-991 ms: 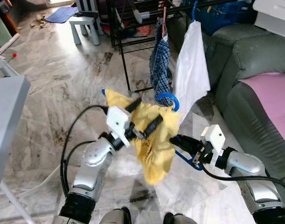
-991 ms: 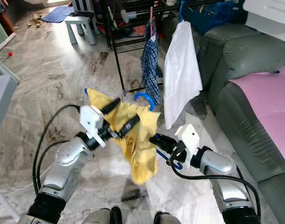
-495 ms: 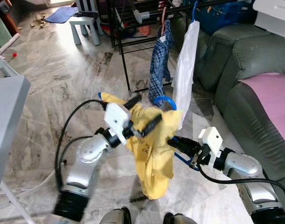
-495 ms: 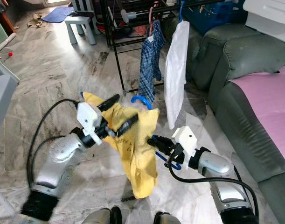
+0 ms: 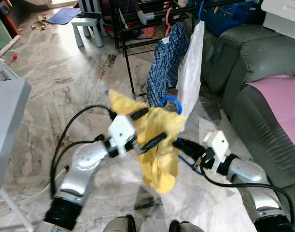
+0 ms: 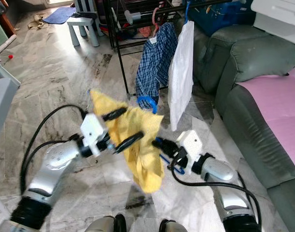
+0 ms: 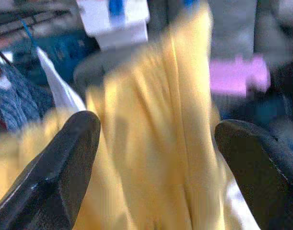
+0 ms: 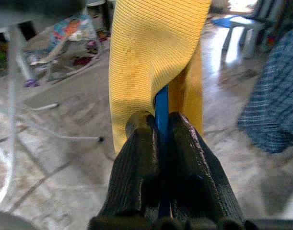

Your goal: Hang hanger

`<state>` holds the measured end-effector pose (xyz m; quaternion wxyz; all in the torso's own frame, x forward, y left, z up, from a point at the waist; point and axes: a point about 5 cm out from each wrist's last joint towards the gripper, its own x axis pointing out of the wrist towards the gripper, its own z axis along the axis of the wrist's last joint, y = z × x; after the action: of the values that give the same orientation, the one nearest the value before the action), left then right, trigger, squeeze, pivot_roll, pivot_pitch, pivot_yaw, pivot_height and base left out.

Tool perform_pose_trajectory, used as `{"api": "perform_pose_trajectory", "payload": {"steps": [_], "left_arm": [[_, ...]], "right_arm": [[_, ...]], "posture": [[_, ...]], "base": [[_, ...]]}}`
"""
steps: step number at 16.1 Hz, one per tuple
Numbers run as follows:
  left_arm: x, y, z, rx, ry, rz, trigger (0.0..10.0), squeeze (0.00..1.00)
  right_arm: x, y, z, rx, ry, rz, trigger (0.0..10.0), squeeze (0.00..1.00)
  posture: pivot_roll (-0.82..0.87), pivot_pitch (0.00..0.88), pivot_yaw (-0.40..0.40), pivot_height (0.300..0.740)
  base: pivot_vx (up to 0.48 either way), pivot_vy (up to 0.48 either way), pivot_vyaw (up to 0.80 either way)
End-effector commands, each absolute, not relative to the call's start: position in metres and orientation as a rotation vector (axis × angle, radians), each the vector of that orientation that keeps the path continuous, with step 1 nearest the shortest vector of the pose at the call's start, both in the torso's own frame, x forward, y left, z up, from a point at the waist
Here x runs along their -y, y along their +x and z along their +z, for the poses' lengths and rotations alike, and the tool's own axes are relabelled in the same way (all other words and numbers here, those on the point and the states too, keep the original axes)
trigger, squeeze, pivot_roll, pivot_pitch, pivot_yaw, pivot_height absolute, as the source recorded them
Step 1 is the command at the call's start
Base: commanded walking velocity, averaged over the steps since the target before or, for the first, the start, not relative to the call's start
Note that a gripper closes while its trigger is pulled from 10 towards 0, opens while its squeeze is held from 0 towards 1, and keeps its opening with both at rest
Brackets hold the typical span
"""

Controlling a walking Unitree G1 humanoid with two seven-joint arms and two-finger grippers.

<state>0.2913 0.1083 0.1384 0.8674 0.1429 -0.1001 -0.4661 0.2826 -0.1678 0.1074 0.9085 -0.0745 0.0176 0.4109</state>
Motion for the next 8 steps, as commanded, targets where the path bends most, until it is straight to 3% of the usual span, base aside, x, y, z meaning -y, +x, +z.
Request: {"api": "perform_pose_trajectory", "payload": {"steps": [1, 8], "left_arm": [[-0.111, 0.288, 0.131, 0.188, 0.351, -1.004, 10.0, 1.0], [-0.12, 0.281, 0.112, 0.102, 0.435, -1.113, 10.0, 1.0]], "right_arm": [[0.169, 0.288, 0.122, 0.045, -0.168, 0.826, 10.0, 0.0], [0.16, 0.283, 0.121, 0.071, -0.191, 0.816, 10.0, 0.0]], "posture": [[-0.05, 0.16, 0.046, 0.74], [-0.05, 0.177, 0.06, 0.74]], "base": [[0.0, 0.0, 0.0], [0.0, 0.0, 0.0]]}}
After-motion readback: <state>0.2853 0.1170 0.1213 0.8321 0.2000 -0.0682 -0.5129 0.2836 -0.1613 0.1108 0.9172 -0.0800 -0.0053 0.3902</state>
